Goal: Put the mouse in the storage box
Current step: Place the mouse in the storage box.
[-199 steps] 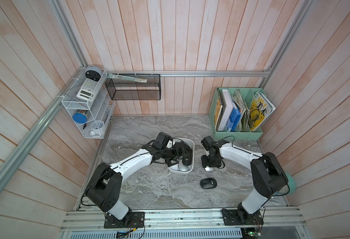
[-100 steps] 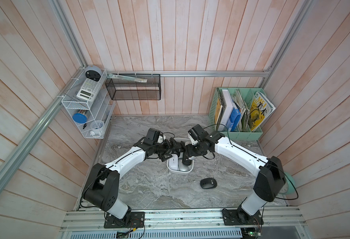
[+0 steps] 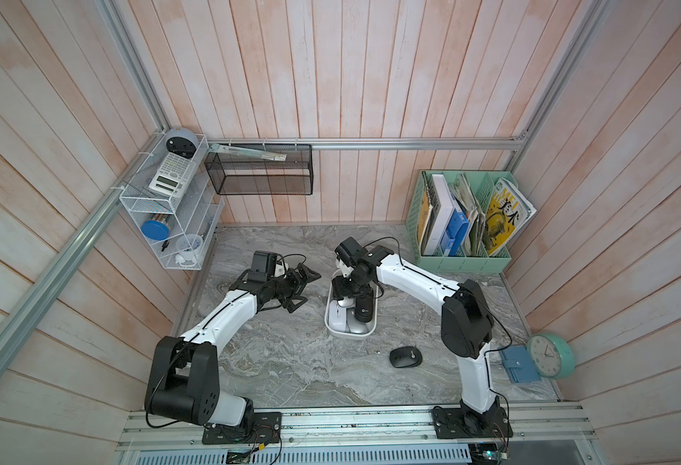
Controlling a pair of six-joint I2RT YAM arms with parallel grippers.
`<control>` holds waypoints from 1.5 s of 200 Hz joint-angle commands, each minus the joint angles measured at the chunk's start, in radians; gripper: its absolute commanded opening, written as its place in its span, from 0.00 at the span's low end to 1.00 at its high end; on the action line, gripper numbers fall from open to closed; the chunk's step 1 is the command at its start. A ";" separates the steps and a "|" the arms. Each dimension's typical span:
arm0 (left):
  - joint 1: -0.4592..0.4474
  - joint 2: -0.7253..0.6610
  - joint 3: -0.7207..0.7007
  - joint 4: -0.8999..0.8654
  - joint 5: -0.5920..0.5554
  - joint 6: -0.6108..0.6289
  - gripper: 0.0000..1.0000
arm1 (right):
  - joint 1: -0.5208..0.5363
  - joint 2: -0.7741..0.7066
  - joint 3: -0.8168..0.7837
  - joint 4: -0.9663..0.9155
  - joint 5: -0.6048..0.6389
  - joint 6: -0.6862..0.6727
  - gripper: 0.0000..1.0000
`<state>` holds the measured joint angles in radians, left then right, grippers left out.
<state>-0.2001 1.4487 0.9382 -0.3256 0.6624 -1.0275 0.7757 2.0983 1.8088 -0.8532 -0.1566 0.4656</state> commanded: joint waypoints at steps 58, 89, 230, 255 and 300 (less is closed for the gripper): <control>0.002 -0.036 -0.029 -0.015 0.021 0.038 1.00 | 0.001 0.071 0.077 -0.088 0.048 0.052 0.55; 0.001 -0.037 -0.035 -0.005 0.024 0.035 1.00 | 0.001 0.065 0.050 -0.087 0.049 0.089 0.56; 0.001 -0.055 -0.059 -0.007 0.037 0.033 1.00 | 0.014 0.101 0.084 -0.131 0.116 0.121 0.73; 0.002 -0.063 -0.062 -0.010 0.037 0.037 1.00 | 0.019 0.084 0.072 -0.127 0.126 0.119 0.74; 0.002 -0.077 -0.068 -0.014 0.036 0.033 1.00 | 0.041 0.037 0.055 -0.118 0.120 0.125 0.72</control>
<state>-0.2001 1.3964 0.8837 -0.3344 0.6815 -1.0138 0.7967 2.1803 1.8729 -0.9508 -0.0601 0.5766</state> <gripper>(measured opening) 0.997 0.732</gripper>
